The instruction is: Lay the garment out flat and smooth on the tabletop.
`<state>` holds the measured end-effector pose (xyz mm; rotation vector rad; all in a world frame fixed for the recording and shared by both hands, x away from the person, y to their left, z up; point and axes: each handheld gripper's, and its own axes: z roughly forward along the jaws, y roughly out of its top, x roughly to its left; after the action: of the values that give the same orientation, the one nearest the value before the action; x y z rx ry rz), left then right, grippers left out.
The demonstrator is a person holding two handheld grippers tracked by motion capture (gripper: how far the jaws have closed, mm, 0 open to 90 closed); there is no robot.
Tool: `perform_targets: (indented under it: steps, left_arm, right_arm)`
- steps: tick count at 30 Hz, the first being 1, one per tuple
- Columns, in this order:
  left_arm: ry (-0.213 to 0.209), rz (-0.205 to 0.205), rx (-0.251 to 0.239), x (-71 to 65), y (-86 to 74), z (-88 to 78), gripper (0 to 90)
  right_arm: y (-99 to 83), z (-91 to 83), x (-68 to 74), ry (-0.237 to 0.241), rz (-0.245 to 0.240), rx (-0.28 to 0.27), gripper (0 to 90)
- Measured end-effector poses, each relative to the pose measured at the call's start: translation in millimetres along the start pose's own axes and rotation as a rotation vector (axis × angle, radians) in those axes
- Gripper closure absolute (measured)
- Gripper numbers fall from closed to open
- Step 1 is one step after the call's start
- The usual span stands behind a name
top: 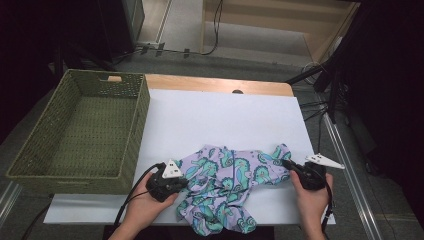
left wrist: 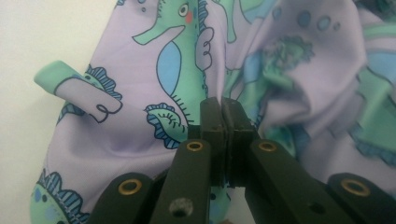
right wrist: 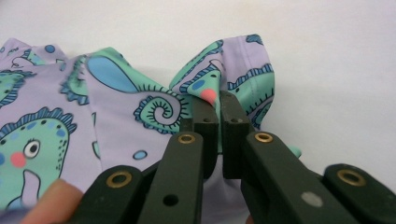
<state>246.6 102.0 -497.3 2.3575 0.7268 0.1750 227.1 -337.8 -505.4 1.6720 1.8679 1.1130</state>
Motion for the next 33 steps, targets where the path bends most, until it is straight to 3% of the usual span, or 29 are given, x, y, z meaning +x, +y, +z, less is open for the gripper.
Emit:
perform_targets:
  steps: [5,8,11,14,17,22,25,27,29,31,33]
  left_arm:
    - [-0.060,0.027,0.053,-1.2,1.2,-5.1,87.9]
    - [-0.081,-0.018,-0.016,1.9,3.6,-6.9,83.3]
    - [-0.035,-0.052,-0.097,8.1,9.0,-10.8,64.7]
    - [0.027,-0.115,-0.183,16.7,15.7,-13.3,52.9]
    - [0.037,-0.148,-0.206,21.0,21.6,-10.3,50.4]
    - [-0.030,-0.078,-0.197,4.8,36.8,6.1,50.3]
    - [-0.073,-0.061,-0.173,-2.0,45.0,20.6,50.3]
    - [-0.095,-0.057,-0.138,-6.2,47.4,32.1,50.3]
    - [-0.065,-0.043,-0.099,-10.7,47.1,40.7,55.8]
    - [-0.076,-0.020,-0.068,-13.6,45.3,42.2,73.8]
    - [-0.092,-0.005,-0.058,-14.9,42.6,37.8,85.7]
  right_arm:
    - [-14.8,-16.5,-4.5,-0.009,0.011,0.043,78.8]
    - [-19.1,-22.3,-8.6,-0.064,0.017,0.026,62.9]
    - [-15.7,-23.3,-13.4,-0.045,0.034,-0.017,56.6]
    - [-8.1,-21.4,-13.2,-0.047,0.010,-0.046,51.5]
    - [0.2,-20.8,-9.8,-0.035,0.013,-0.081,49.7]
    - [14.0,-3.6,17.3,0.069,-0.081,-0.058,47.5]
    - [20.7,13.7,34.2,0.083,-0.138,-0.028,41.5]
    - [22.4,28.3,40.9,0.095,-0.135,0.034,38.8]
    - [20.4,40.3,47.5,0.094,-0.134,0.110,49.8]
    - [16.6,43.8,53.8,0.125,-0.135,0.135,65.6]
    - [12.3,42.1,60.4,0.159,-0.160,0.149,75.3]
